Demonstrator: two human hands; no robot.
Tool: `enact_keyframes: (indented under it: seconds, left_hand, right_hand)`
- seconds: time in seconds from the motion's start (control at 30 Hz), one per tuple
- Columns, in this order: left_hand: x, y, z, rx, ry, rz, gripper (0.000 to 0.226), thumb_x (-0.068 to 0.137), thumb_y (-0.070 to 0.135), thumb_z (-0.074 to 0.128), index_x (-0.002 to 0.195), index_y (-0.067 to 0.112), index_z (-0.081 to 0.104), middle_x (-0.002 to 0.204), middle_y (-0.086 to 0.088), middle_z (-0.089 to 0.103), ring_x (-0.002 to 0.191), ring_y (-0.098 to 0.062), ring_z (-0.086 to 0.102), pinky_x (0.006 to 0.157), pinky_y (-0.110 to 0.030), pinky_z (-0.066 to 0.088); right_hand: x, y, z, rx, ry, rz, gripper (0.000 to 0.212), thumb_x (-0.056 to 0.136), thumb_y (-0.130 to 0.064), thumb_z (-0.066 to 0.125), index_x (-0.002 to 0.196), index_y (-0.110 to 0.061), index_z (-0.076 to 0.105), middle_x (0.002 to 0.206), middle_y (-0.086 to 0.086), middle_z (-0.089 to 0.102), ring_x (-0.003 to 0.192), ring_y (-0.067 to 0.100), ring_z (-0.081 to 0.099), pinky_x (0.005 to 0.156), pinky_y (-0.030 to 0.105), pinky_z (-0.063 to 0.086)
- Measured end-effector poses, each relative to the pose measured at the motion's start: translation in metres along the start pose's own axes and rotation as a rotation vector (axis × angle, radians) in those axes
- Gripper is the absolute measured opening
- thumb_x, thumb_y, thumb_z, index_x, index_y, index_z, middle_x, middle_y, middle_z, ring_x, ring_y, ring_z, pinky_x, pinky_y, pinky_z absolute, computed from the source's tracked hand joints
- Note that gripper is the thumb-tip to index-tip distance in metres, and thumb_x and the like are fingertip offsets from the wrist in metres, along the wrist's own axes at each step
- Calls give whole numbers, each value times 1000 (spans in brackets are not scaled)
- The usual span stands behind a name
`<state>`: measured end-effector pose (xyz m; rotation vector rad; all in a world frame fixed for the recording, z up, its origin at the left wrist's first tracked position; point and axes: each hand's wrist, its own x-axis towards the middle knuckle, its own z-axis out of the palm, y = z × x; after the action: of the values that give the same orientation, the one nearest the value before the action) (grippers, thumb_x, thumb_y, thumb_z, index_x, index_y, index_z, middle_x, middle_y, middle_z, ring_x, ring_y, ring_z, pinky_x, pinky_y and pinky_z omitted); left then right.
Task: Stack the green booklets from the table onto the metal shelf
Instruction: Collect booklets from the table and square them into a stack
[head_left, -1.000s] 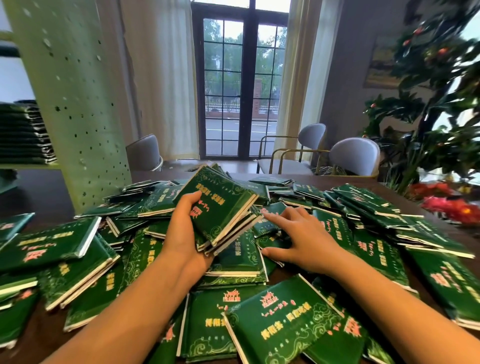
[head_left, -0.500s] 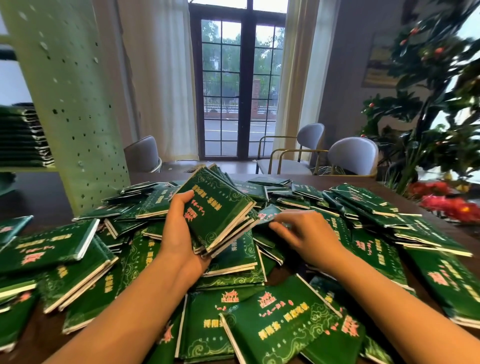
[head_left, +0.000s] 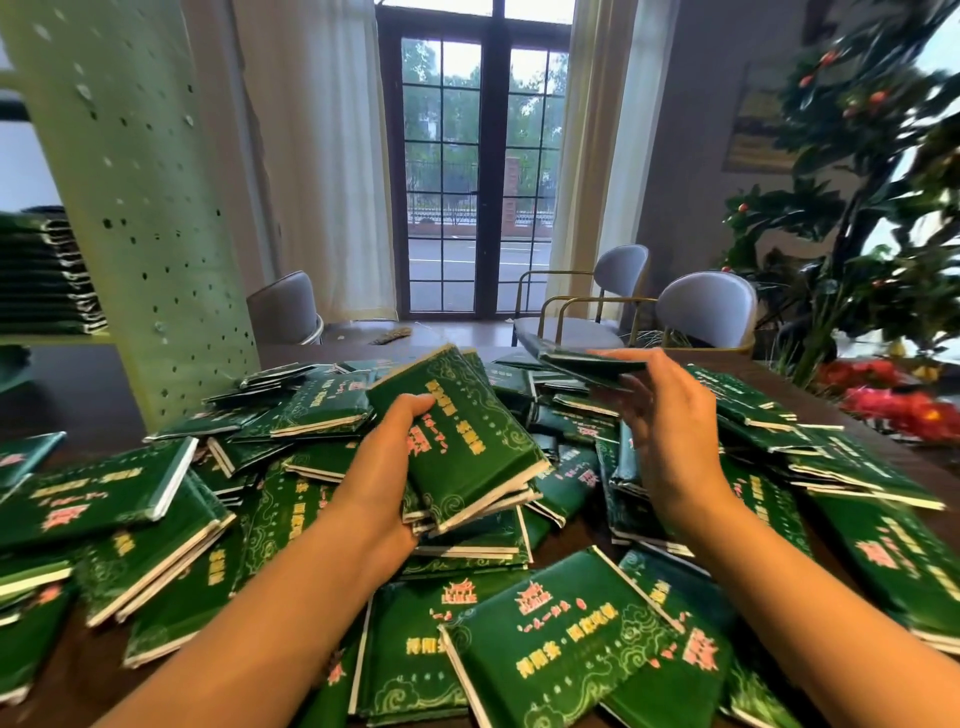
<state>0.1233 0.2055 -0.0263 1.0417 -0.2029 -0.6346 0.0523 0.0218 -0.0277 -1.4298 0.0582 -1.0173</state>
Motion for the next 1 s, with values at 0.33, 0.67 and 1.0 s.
enact_keyframes:
  seconds: [0.33,0.67,1.0]
  left_hand:
    - [1,-4,2,21,-71,-98,60,81,60,54,115,12,68,100,-19,73,86,-34,72,82,-49,56]
    - [4,-5,0,70,20,-13,35,88,24,59,115,3,65,97,-20,72,71,-27,71,63,-41,60]
    - [5,-5,-3,40,30,68,22,92,27,54,94,11,68,76,-9,74,61,-21,71,58,-40,58]
  right_hand:
    - [-21,-5,14,-167,-416,-202,27,90,-23,47,84,-13,71,96,-1,72,97,13,66,84,19,48]
    - [-20,-14,14,-261,-646,-56,30,86,-20,53,115,-24,60,110,-10,65,90,7,62,81,15,46]
    - [1,-17,-15,-781,-1323,429,34,75,-31,76,104,-25,60,102,-2,63,94,19,60,85,32,50]
